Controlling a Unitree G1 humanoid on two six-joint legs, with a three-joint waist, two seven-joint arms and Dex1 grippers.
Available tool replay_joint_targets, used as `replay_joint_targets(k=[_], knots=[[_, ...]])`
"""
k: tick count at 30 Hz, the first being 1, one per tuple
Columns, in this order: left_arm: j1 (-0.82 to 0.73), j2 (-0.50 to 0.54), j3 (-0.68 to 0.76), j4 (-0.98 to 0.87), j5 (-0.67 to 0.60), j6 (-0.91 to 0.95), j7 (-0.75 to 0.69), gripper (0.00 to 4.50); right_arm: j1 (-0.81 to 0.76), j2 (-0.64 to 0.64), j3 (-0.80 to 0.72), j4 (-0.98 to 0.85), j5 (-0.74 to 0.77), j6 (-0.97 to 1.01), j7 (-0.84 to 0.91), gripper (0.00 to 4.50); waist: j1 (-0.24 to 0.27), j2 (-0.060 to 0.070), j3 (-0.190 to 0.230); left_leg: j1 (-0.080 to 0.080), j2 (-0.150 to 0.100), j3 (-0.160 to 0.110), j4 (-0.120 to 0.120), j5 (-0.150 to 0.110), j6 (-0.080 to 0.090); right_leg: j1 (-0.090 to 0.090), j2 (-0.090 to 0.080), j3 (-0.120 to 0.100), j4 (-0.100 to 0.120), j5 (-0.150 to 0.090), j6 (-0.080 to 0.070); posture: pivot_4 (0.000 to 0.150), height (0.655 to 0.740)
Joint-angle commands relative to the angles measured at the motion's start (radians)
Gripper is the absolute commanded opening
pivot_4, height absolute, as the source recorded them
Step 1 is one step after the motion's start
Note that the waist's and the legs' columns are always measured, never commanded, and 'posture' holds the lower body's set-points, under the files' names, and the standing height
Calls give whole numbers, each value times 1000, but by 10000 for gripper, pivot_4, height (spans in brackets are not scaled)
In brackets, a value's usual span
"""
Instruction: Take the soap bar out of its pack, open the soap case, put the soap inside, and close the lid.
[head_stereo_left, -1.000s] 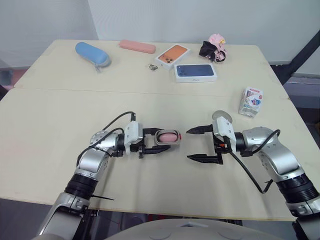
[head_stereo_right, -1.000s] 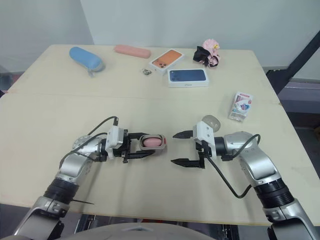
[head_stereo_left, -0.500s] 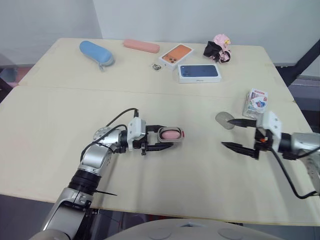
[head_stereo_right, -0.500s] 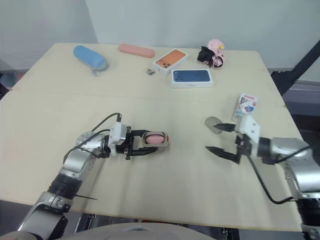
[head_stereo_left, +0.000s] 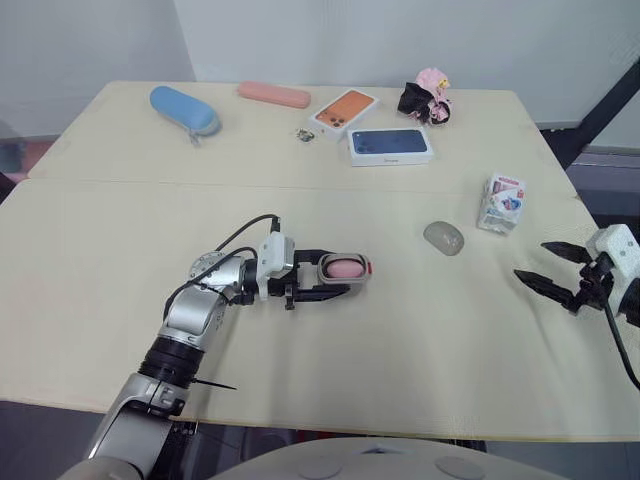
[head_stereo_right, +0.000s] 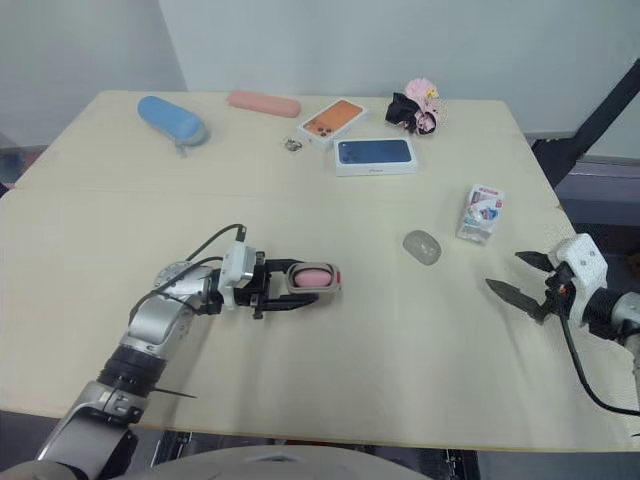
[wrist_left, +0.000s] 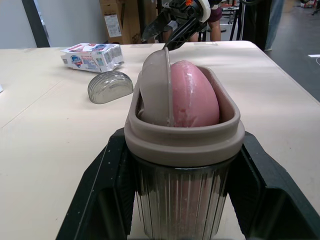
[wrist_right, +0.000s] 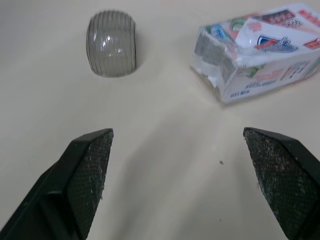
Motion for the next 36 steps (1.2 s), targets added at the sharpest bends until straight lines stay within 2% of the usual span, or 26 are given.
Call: replay_joint_targets(k=[1, 5, 9, 13, 16, 20, 27, 36], knots=[[-17, 6, 3, -33, -1, -4, 1, 19296, -90, -136, 77, -109, -50, 112, 28, 44846, -3, 3, -1, 1, 0, 0, 0, 0, 0, 1, 0, 0, 0, 0, 0, 1500, 7400], [-23, 4, 1, -25, 4, -4, 3, 19296, -165, -279, 204, -230, -102, 276, 58, 44846, 8, 5, -2, 2, 1, -1, -1, 0, 0, 4, 1, -1, -3, 0, 0, 1500, 7400], [-30, -5, -4, -17, 10, -3, 6, 19296, -370, -314, 352, -319, -101, 500, 80, 44846, 9, 6, -2, 1, 1, -1, -1, -1, 1, 3, 1, -1, -4, 0, 0, 1500, 7400], [-33, -19, -14, -12, 18, -7, 8, 19296, -620, -275, 562, -333, -147, 748, 79, 44846, 8, 6, -2, 2, 1, -1, -1, -1, 1, 3, 1, -1, -2, 0, 0, 1500, 7400], [-32, -22, -16, -12, 19, -8, 10, 19296, -690, -268, 631, -332, -153, 805, 91, 44846, 17, 6, -2, 3, 1, -1, 0, -1, 1, 3, 1, -1, -2, 0, 0, 1500, 7400], [-30, -32, -25, -17, 24, -5, 23, 19296, -847, -137, 775, -288, -180, 932, 52, 44846, 13, 7, -2, 2, 1, 0, 1, -1, 1, 0, 1, 0, 2, 0, 0, 1500, 7400], [-23, -36, -24, -27, 28, -4, 40, 19296, -923, -15, 842, -214, -189, 1040, -27, 44846, 30, 7, -2, 0, 1, 1, 1, -1, 1, -4, 1, 0, 5, 0, 0, 1500, 7400], [-17, -32, -26, -35, 28, -3, 56, 19296, -907, -1, 877, -147, -193, 1049, -85, 44846, 33, 7, -2, -1, 1, 1, 1, -1, 1, -5, 1, 0, 5, 0, 0, 1500, 7400]])
